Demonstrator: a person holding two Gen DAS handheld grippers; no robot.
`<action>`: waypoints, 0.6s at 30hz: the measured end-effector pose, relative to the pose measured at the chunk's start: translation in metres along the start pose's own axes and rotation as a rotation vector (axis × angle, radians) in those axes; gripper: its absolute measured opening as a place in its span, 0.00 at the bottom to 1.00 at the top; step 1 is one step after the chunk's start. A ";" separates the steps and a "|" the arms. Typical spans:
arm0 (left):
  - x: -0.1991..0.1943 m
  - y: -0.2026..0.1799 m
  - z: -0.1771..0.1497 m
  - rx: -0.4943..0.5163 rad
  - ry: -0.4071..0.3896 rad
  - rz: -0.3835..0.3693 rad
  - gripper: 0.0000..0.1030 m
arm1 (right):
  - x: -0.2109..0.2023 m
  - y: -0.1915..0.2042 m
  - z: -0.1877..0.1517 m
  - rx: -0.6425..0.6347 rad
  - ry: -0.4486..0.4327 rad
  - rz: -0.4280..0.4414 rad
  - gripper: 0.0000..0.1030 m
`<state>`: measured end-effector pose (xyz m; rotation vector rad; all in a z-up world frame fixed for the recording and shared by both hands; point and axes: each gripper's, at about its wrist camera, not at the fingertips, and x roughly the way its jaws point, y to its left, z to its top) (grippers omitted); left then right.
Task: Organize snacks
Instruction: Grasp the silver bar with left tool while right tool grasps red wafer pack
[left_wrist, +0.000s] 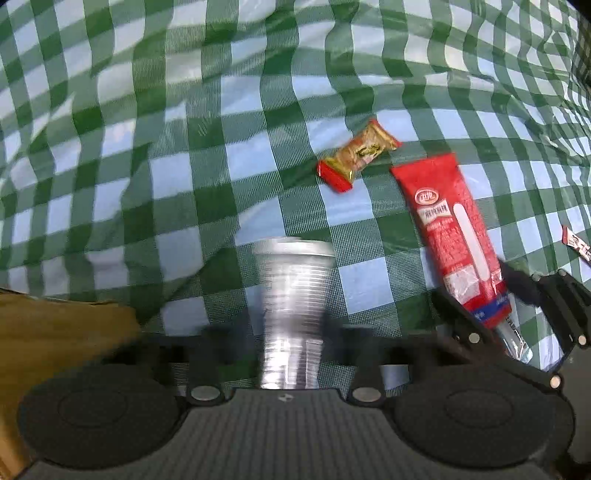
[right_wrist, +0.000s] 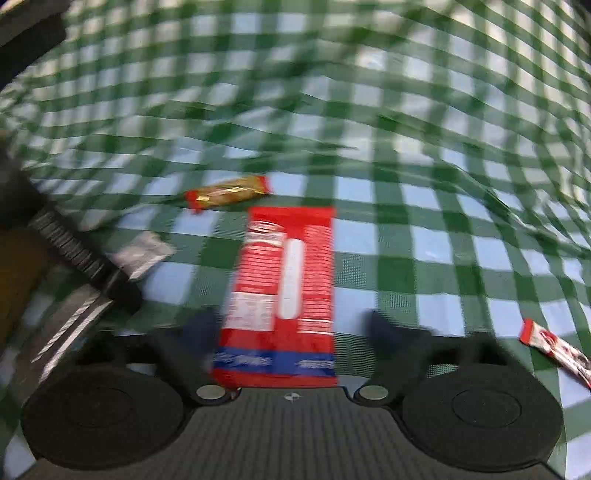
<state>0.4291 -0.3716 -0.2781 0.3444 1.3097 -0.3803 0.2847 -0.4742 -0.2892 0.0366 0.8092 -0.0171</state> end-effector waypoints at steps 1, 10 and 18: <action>-0.002 0.002 0.000 -0.007 -0.002 -0.001 0.27 | -0.001 0.001 0.000 -0.017 0.005 0.002 0.48; -0.090 -0.004 -0.039 -0.005 -0.153 -0.088 0.25 | -0.060 -0.004 0.023 0.080 -0.107 -0.083 0.30; -0.198 -0.001 -0.140 -0.021 -0.286 -0.156 0.25 | -0.194 0.034 0.021 0.109 -0.263 -0.062 0.30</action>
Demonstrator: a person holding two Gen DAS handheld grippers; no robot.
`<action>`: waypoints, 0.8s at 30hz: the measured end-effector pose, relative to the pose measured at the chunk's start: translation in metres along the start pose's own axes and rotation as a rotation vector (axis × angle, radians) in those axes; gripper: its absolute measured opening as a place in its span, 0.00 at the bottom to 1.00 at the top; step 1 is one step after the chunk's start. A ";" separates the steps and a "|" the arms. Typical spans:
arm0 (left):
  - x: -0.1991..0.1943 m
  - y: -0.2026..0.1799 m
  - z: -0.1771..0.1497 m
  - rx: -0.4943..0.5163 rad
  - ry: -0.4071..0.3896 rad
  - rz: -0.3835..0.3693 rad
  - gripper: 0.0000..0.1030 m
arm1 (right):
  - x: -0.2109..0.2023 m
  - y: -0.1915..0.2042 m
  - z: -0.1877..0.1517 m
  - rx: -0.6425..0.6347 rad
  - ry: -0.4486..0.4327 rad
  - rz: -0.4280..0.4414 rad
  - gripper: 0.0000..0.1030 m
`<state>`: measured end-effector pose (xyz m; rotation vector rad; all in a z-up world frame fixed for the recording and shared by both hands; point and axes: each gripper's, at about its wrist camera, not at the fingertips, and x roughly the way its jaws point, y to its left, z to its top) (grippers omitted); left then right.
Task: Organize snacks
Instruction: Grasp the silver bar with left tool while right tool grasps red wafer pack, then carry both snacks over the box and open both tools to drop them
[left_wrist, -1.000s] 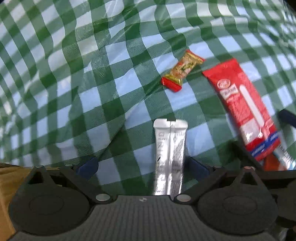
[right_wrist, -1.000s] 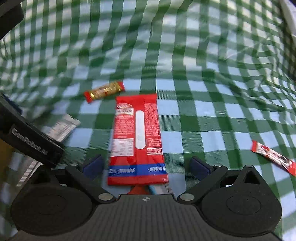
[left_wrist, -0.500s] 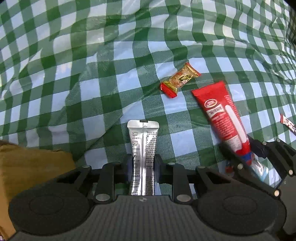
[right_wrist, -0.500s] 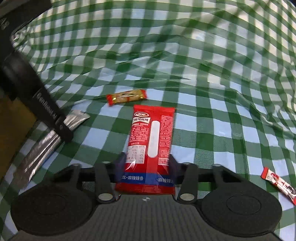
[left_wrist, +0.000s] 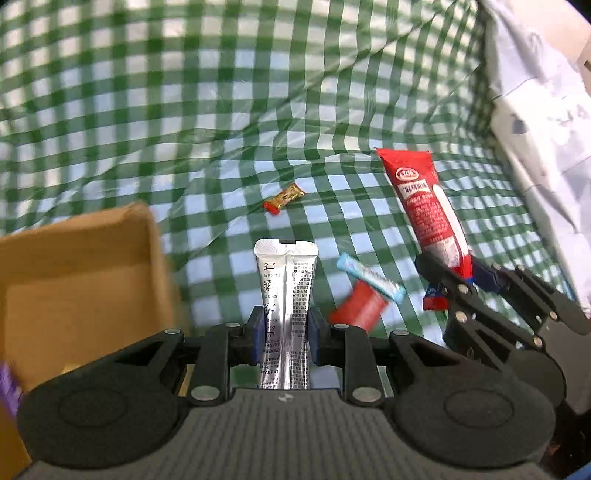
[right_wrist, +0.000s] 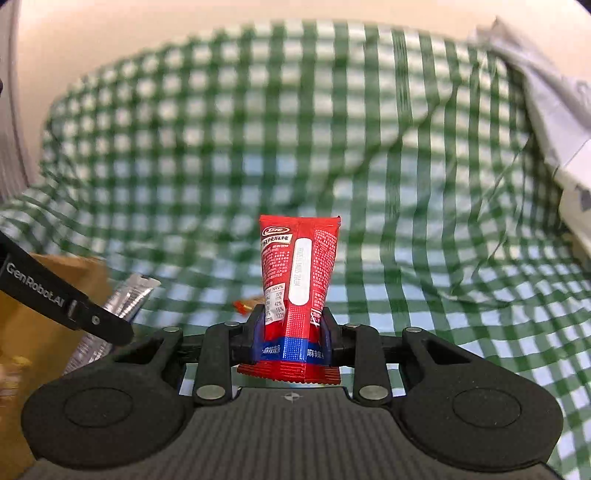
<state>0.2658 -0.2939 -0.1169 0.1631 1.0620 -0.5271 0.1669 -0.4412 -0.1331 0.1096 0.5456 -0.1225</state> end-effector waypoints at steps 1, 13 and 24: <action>-0.017 0.005 -0.011 -0.005 -0.007 0.004 0.25 | -0.016 0.006 -0.002 0.001 -0.005 0.014 0.30; -0.174 0.079 -0.154 -0.115 -0.041 0.160 0.25 | -0.188 0.142 -0.055 -0.011 0.064 0.250 0.30; -0.253 0.121 -0.249 -0.228 -0.143 0.197 0.25 | -0.268 0.233 -0.072 -0.205 0.045 0.345 0.30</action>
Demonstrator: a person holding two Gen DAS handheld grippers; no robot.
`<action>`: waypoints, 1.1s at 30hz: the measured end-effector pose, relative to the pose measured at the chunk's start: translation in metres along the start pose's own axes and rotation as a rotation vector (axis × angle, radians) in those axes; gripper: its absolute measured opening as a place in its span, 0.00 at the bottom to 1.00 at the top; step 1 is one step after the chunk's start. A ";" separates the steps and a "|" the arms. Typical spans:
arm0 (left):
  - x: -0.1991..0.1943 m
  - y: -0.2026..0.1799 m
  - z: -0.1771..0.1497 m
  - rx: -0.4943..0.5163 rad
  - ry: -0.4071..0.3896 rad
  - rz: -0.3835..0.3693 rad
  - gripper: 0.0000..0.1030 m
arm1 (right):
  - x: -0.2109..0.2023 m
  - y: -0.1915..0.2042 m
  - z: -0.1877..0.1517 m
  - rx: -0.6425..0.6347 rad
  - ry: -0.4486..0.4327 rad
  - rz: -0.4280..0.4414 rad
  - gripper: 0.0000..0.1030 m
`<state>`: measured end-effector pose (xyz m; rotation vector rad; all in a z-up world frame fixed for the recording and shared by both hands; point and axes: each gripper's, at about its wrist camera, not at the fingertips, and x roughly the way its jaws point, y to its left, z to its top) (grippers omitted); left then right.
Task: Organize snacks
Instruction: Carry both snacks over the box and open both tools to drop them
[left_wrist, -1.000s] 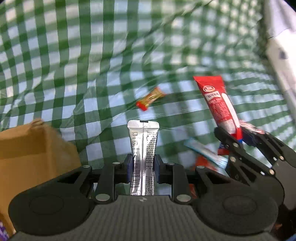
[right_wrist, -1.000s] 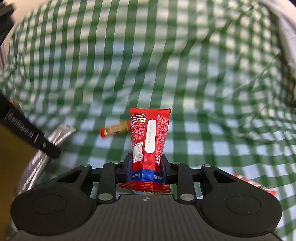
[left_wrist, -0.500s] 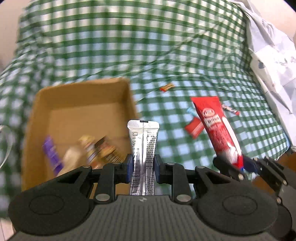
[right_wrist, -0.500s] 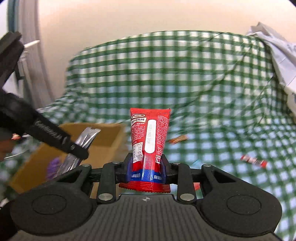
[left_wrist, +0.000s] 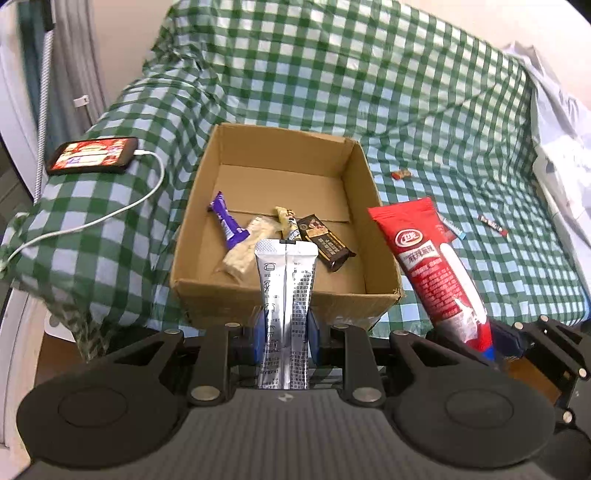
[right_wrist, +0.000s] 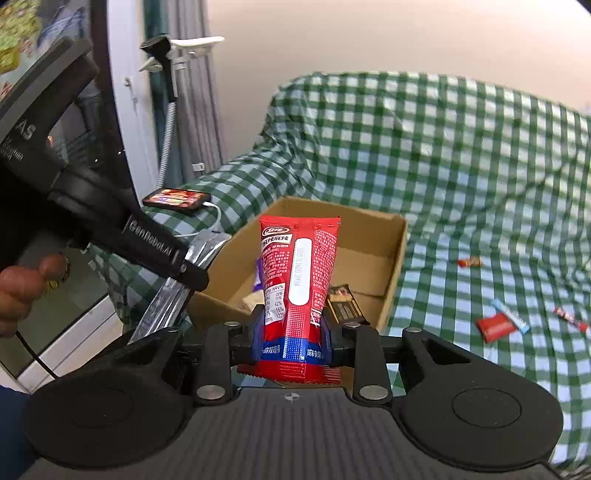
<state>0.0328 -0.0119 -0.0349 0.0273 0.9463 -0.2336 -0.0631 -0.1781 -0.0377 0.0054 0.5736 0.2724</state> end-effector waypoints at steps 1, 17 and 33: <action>-0.005 0.003 -0.003 -0.006 -0.010 -0.004 0.25 | -0.003 0.004 0.000 -0.008 -0.003 -0.004 0.30; -0.020 0.019 -0.012 -0.043 -0.065 -0.044 0.25 | -0.015 0.024 0.001 -0.066 0.010 -0.040 0.30; 0.004 0.034 0.017 -0.064 -0.050 -0.030 0.25 | 0.017 0.010 0.011 -0.035 0.065 -0.044 0.30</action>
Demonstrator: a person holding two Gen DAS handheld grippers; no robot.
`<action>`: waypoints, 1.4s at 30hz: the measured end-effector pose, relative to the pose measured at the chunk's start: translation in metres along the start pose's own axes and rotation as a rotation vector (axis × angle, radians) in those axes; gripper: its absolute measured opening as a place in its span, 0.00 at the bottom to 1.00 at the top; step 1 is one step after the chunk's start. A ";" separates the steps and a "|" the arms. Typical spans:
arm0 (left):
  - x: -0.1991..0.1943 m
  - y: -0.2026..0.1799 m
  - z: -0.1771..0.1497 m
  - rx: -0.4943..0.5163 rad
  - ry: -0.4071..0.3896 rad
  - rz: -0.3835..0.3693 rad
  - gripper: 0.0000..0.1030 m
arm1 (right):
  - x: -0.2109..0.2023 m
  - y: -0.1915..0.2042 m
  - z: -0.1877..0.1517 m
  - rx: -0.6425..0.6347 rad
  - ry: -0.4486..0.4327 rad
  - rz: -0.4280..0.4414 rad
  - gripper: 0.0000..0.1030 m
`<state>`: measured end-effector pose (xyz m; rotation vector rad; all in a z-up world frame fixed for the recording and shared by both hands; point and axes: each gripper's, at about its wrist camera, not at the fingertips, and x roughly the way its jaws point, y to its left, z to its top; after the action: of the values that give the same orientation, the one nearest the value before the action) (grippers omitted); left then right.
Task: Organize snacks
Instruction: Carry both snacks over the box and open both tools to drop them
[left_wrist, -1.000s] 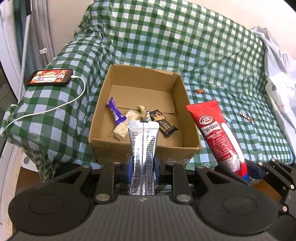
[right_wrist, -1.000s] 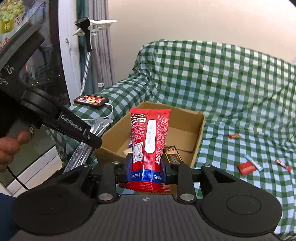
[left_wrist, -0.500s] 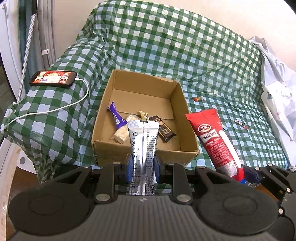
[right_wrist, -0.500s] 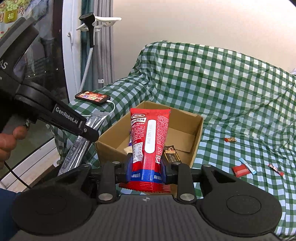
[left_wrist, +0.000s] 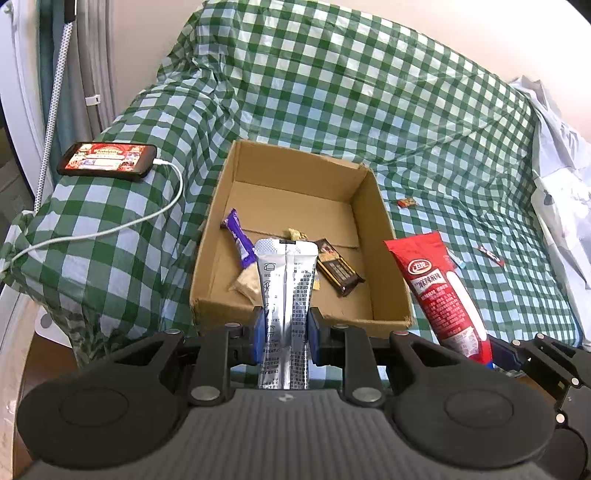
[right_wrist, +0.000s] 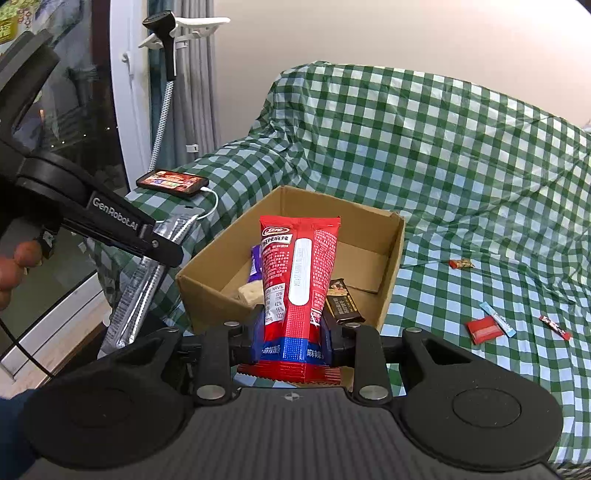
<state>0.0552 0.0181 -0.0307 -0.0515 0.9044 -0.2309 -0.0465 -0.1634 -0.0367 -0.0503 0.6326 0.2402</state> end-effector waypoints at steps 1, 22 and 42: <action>0.002 0.001 0.003 -0.003 -0.001 0.002 0.25 | 0.003 -0.001 0.002 0.004 0.001 0.001 0.30; 0.078 0.003 0.088 -0.022 0.008 0.013 0.25 | 0.101 -0.033 0.049 0.055 0.064 0.004 0.30; 0.216 -0.001 0.127 0.020 0.132 0.072 0.25 | 0.216 -0.072 0.049 0.112 0.174 0.005 0.31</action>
<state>0.2833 -0.0367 -0.1190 0.0153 1.0332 -0.1779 0.1675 -0.1828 -0.1264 0.0386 0.8182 0.2066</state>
